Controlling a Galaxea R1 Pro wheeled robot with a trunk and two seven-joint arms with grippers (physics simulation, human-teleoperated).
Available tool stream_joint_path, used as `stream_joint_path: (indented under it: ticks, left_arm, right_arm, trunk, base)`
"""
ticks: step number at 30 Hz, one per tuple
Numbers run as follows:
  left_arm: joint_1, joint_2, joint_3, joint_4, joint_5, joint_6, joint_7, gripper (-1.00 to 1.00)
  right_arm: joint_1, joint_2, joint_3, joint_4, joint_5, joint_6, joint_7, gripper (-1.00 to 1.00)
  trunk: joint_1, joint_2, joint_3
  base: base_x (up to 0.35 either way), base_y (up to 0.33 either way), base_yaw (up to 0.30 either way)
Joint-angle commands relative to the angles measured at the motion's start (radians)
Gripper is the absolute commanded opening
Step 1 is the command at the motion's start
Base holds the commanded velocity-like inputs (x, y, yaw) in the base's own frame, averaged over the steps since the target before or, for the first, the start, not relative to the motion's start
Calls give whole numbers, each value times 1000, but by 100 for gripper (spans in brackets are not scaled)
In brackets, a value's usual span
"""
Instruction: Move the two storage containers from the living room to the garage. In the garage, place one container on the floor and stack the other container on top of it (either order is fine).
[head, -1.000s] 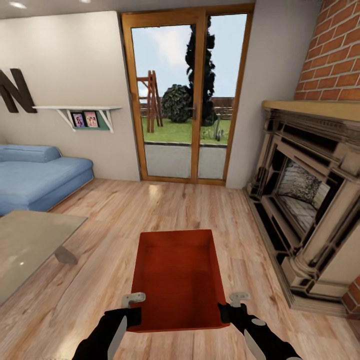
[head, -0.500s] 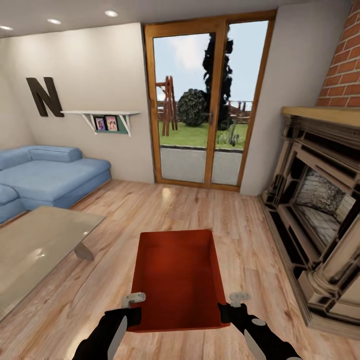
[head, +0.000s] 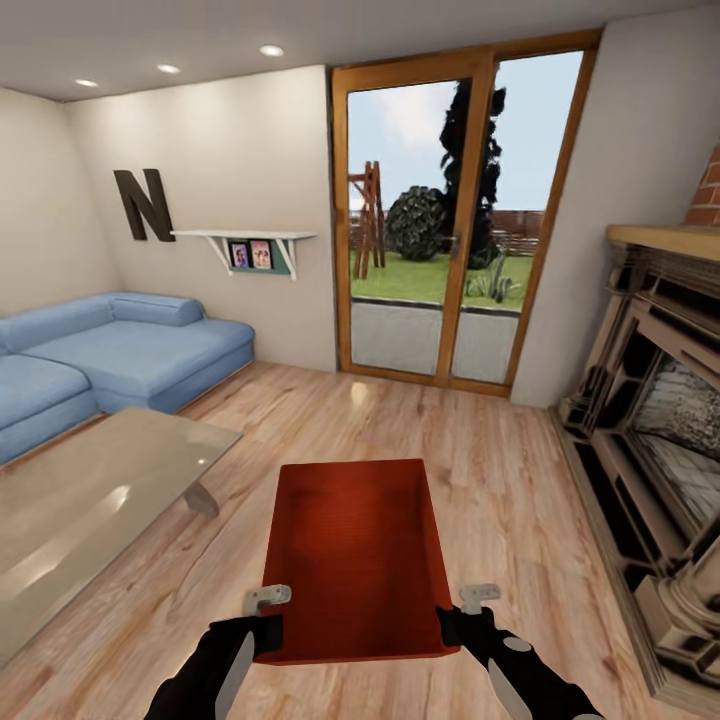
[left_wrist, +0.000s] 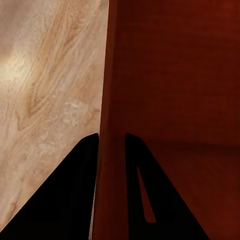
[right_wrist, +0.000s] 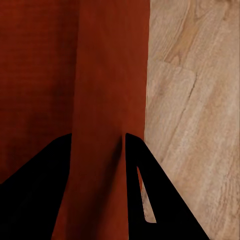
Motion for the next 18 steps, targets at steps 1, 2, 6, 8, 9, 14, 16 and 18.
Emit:
stream_joint_path:
  ticks: [1,2,6,8,9,14,16,18]
  left_arm:
    - [0,-2,8,-3,-41,-8,13,-100]
    - [0,-2,8,-3,-41,-8,13,-100]
    - [0,-2,8,-3,-41,-8,13,-100]
    - [-1,-1,8,-3,-41,-8,13,-100]
    - [0,-1,8,-3,-41,-8,13,-100]
    - [0,-2,8,-3,-41,-8,13,-100]
    - [0,-2,8,-3,-41,-8,13,-100]
    - [-1,-2,8,-3,-41,-8,13,-100]
  right_arm:
    - [0,6,-2,2,-10,-1,4,-100]
    - [0,6,-2,3,-10,-1,3,-100]
    - [0,6,-2,5,-10,-1,3,-100]
    - [0,6,-2,5,-10,-1,3,-100]
    - [0,6,-2,5,-10,-1,3,-100]
    - [0,6,-2,5,-10,0,3,-100]
    - [0,6,-2,6,-10,0,3,-100]
    - [0,6,-2,5,-10,0,4,-100]
  trunk:
    - [-4,7,3]
    - [-8,14,7]
    - [-23,42,24]
    - [-31,56,32]
    - [-35,63,36]
    - [-54,98,57]
    - [-61,112,64]
    - [-69,126,72]
  base:
    - [0,0,220]
    - [0,0,226]
    - [0,0,235]
    - [0,0,244]
    - [0,0,250]
    - [0,0,257]
    - [0,0,260]
    - [0,0,260]
